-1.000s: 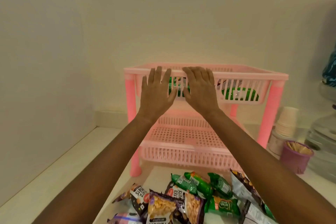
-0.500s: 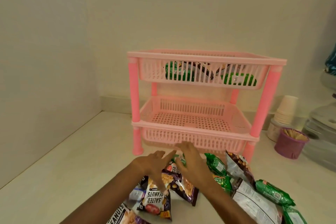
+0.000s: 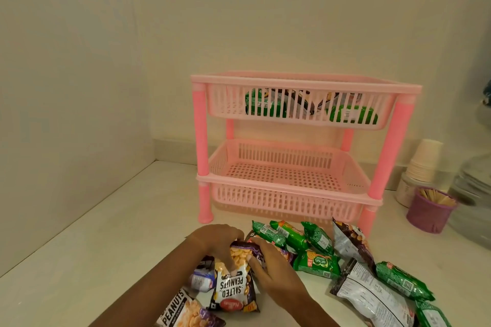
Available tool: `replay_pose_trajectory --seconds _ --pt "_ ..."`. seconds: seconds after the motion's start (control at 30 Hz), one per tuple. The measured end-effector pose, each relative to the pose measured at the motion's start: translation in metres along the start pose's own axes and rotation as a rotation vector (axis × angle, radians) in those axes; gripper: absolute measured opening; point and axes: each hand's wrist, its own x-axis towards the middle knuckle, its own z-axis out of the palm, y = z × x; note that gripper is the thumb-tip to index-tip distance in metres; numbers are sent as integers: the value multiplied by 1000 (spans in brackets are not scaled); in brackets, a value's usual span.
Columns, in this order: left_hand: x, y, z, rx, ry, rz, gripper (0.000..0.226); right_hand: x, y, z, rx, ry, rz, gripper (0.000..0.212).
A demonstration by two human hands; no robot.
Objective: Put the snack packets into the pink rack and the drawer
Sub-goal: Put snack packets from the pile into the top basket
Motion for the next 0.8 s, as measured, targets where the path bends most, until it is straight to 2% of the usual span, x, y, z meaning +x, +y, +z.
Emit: replay_pose_trajectory --seconds 0.17,0.27,0.4,0.5,0.57,0.67,0.8 --pt "-3 1 -15 -114 54 41 42 8 -12 -10 74 -24 -3 53" --pt "-4 -2 -24 -155 113 102 19 12 -17 -14 103 -1 -14 60" --pt "-6 -5 -34 -323 218 170 40 14 -23 -17 119 51 -21 75" --pt "-12 -3 -44 -464 279 203 38 15 -31 -19 96 99 -40 89" --pt "-18 0 -54 -571 339 223 36 14 -37 -22 -20 177 -82 96" --pt "-29 3 -73 -674 440 238 31 16 -47 -34 -210 294 -165 94" --pt "-46 9 -105 -801 629 277 25 29 -70 -73 -281 433 -312 82"
